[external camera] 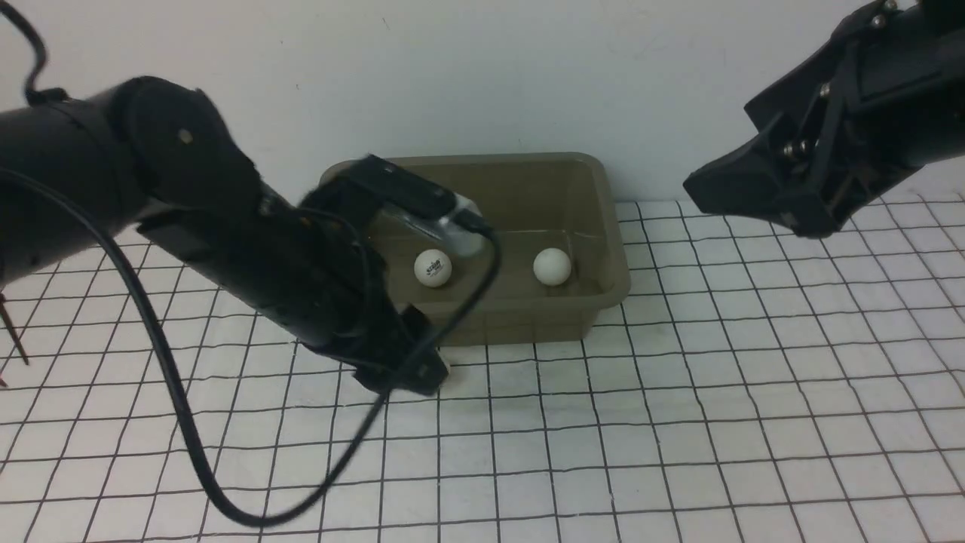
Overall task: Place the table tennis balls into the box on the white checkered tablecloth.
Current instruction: 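Reach for and grasp a ping pong ball on the table beside the basket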
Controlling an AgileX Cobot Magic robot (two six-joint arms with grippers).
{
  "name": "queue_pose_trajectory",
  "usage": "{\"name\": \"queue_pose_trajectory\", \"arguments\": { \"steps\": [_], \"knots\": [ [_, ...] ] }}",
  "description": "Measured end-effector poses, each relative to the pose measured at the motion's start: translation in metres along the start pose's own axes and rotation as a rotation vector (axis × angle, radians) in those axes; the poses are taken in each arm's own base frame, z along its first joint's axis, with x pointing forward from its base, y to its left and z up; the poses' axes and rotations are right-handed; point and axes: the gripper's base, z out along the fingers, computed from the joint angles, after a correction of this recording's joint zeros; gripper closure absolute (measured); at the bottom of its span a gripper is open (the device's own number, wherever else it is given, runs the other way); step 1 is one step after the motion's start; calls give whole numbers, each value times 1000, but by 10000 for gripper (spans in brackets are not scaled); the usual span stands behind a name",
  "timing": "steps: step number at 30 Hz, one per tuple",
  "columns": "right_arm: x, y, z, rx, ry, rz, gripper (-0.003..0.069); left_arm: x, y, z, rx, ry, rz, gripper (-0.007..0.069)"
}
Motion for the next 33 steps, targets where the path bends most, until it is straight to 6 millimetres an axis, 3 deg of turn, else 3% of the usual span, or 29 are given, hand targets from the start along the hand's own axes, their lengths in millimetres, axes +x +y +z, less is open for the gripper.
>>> {"name": "queue_pose_trajectory", "arguments": {
  "steps": [1, 2, 5, 10, 13, 17, 24, 30, 33],
  "knots": [
    [0, 0, 0, 0, 0, 0, 113, 0, -2, 1, 3, 4, 0, 206],
    [0, 0, 0, -1, 1, 0, 113, 1, -18, 6, 14, 44, 1, 221],
    [0, 0, 0, -1, 2, 0, 113, 6, -29, 13, 8, 83, -7, 228],
    [0, 0, 0, -3, 4, 0, 113, 36, -41, 36, -15, 222, -60, 230],
    [0, 0, 0, -5, 3, 2, 113, 50, -36, 43, -59, 274, -75, 230],
    [0, 0, 0, -5, 2, 2, 113, 50, -24, 42, -162, 266, -53, 242],
    [0, 1, 0, -8, -1, 5, 113, 31, 6, 39, -285, 32, -55, 309],
    [0, 1, 0, -10, -3, 7, 113, 18, 13, 40, -303, -118, -63, 318],
    [0, 1, 0, -12, -4, 9, 113, 15, 14, 46, -281, -144, -96, 287]
  ]
}}
